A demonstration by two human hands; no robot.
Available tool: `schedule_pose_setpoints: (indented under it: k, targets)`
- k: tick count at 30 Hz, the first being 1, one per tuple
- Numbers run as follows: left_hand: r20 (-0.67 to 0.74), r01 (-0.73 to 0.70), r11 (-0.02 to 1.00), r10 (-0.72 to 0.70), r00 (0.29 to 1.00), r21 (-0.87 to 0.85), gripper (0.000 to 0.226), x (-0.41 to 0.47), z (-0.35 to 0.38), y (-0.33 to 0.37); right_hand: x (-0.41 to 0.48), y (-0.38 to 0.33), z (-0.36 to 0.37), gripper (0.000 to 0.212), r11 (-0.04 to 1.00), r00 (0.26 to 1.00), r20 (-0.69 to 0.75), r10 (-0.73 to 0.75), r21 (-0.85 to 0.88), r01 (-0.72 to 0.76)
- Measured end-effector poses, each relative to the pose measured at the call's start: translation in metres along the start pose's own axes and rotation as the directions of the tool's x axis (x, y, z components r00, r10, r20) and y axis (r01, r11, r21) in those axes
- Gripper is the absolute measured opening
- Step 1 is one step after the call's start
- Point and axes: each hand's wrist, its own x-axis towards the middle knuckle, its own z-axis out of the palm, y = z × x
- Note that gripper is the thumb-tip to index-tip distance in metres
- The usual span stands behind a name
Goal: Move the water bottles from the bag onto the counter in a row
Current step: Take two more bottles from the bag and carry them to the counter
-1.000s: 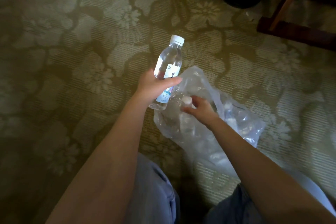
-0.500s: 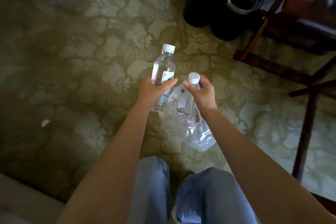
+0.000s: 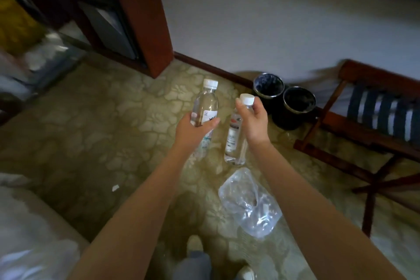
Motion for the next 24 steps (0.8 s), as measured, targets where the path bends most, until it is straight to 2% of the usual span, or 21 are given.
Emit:
schedule_pose_setpoints:
  k: [6, 11, 18, 24]
  targets:
    - [-0.041, -0.070, 0.996, 0.069, 0.997, -0.047, 0.045, 0.059, -0.085, 0.056, 0.039, -0.062, 0.099, 0.006, 0.990, 0.990, 0.037, -0.138, -0.024, 0.139]
    - [-0.099, -0.166, 0.983, 0.158, 0.982, -0.076, 0.039, 0.136, -0.172, 0.100, 0.091, -0.106, 0.203, 0.010, 0.962, 0.965, 0.026, -0.261, -0.071, 0.262]
    - [-0.146, -0.317, 0.946, 0.305, 0.941, -0.067, 0.037, 0.256, -0.272, 0.170, 0.182, -0.162, 0.338, 0.012, 0.901, 0.905, 0.063, -0.421, -0.083, 0.425]
    - [-0.212, -0.374, 0.923, 0.350, 0.912, -0.086, 0.050, 0.386, -0.345, 0.223, 0.293, -0.189, 0.454, 0.010, 0.851, 0.837, 0.175, -0.518, 0.000, 0.526]
